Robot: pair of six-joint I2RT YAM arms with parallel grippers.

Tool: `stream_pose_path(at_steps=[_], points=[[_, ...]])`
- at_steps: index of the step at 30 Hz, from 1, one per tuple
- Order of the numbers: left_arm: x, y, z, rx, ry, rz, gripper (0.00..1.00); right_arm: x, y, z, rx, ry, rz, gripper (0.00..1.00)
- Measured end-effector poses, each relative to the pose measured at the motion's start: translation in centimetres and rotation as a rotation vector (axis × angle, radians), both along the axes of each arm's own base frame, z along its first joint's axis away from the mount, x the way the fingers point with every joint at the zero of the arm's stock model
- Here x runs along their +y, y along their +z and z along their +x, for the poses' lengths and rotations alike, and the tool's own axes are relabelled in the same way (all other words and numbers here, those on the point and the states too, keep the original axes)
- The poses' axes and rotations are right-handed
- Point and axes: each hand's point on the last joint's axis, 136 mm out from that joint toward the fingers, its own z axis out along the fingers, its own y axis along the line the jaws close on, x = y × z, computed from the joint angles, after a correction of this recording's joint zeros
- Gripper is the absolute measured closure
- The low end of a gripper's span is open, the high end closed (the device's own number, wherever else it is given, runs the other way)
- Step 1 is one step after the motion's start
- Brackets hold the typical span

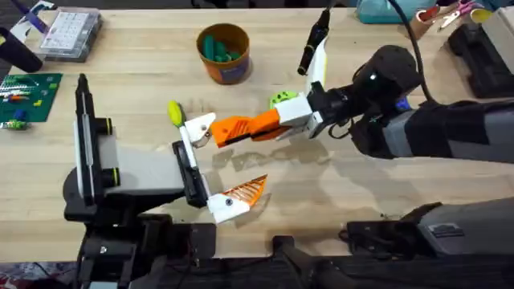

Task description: Pick up the gripper from the table and insert it into the empty holder that is missing its gripper. Then pick up a screw, insert it into the mounting hole, and use the screwdriver to tighten it. Finally, clean up the table by picking up the vegetable and placing it into the bucket.

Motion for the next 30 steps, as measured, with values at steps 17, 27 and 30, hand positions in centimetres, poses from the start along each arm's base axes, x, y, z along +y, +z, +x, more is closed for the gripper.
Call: stream_pose_path(at_steps=[17,27,30], points=[[0.0,-0.1,0.1,0.007,0.005,0.000,0.016,0.2,-1.7,0.1,0.006,-0.011,-0.032,0.988],[0.0,0.0,0.1,-0.004,0.004,0.001,0.016,0.3,-0.4,0.3,-0.053,-0.026,0.009,0.987],[0.0,0.0,0.1,0.000,0.004,0.001,0.016,0.3,-0.6,0.5,-0.031,-0.035,0.000,0.988]])
